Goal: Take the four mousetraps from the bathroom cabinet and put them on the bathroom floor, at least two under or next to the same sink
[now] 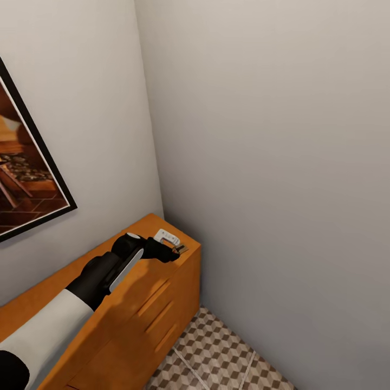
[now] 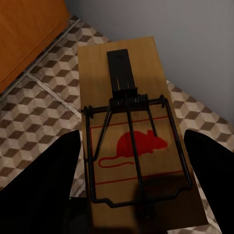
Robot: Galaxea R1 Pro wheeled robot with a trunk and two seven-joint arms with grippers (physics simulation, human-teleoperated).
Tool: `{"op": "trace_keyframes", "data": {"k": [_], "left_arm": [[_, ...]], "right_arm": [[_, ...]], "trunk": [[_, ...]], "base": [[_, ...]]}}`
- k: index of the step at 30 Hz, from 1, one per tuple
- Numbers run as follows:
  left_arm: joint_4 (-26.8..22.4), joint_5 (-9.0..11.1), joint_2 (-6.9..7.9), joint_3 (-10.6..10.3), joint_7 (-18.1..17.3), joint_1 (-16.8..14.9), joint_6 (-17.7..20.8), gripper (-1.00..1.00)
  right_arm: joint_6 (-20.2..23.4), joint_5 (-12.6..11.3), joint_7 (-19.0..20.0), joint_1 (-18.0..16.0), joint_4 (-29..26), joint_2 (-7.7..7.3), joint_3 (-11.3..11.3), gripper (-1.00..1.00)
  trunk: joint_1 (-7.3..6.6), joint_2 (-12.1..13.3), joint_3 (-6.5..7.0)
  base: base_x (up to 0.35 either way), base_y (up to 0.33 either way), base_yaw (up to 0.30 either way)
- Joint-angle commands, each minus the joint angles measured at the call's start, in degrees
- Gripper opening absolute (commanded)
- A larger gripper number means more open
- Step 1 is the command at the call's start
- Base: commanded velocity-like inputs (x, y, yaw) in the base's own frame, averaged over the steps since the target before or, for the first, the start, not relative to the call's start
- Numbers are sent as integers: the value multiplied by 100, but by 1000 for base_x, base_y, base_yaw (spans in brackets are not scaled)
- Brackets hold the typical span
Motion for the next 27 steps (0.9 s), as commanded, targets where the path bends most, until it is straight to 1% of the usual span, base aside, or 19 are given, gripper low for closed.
{"op": "trace_keyframes", "data": {"k": [1, 3, 7, 11, 14, 19, 22, 25, 27], "left_arm": [[-73, -4, 3, -5, -19, -7, 205, 100], [-189, -5, 4, -6, -27, -7, 452, 100], [-328, -6, 8, -6, -32, -7, 636, 100], [-380, -7, 9, -6, -36, -7, 697, 100], [-398, -7, 42, -6, -40, -7, 714, 100], [-466, -7, 117, -6, -68, -7, 731, 100], [-586, -7, 176, -6, -164, -7, 733, 100], [-827, -7, 322, -6, -279, -7, 745, 100], [-911, -7, 387, -6, -305, -7, 748, 100]], "right_arm": [[-17, -23, -27, -5, 5, 1, 42, -100], [-17, -24, -27, -4, 5, 3, 42, -100], [-17, -24, -23, -5, 5, 6, 42, -100], [-17, -24, -22, -5, 5, 5, 42, -100], [-17, -24, -23, -4, 5, 4, 42, -100], [-15, -24, -26, -3, 5, 1, 42, -100], [-13, -23, -27, -2, 5, 2, 42, -100], [-14, -22, -27, -3, 5, 7, 42, -100], [-13, -23, -25, -2, 5, 7, 42, -100]], "trunk": [[3, -12, -11], [3, -12, -11], [3, -12, -11], [3, -12, -11], [3, -12, -11], [3, -12, -11], [3, -12, -11], [3, -12, -11], [3, -12, -11]], "base": [[0, 0, 0], [0, 0, 0], [0, 0, 0], [0, 0, 0], [0, 0, 0], [0, 0, 0], [0, 0, 0], [0, 0, 0], [0, 0, 0]]}}
